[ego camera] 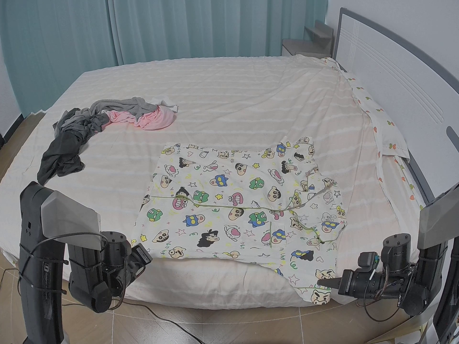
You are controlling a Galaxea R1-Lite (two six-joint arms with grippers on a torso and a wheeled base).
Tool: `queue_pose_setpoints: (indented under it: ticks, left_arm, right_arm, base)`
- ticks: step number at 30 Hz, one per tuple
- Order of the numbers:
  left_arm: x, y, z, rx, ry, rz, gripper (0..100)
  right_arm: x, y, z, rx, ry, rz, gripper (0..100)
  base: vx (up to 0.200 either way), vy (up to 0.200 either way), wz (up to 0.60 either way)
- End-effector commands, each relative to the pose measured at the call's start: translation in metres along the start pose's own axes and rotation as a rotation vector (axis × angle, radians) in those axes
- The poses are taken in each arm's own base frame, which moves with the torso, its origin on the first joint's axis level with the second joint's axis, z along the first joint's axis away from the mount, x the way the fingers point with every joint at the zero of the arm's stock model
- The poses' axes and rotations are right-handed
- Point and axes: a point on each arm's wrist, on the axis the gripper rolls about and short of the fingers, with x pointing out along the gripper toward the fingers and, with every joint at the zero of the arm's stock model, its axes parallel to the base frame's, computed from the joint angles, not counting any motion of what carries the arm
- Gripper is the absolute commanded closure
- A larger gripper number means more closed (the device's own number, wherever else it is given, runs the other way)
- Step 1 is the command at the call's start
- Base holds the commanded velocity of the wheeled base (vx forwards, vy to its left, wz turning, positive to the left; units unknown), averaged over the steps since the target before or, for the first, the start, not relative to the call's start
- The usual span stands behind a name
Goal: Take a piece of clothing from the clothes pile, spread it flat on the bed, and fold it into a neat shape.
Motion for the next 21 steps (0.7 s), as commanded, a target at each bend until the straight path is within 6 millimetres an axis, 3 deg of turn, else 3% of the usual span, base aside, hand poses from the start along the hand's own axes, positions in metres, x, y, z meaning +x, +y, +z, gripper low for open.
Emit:
queue_pose_setpoints:
  ticks: [1, 21]
  left_arm:
    - [-0.007, -0.001, 0.002, -0.001, -0.007, -0.008, 100]
    - [-0.030, 0.010, -0.005, -0.018, 0.061, 0.044, 100]
  right_arm:
    - [-0.010, 0.005, -0.002, -0.002, 0.014, -0.007, 100]
    - [-0.016, 0.001, -0.010, 0.018, 0.090, -0.065, 100]
  base:
    - [0.000, 0.000, 0.00]
    - [0.000, 0.000, 0.00]
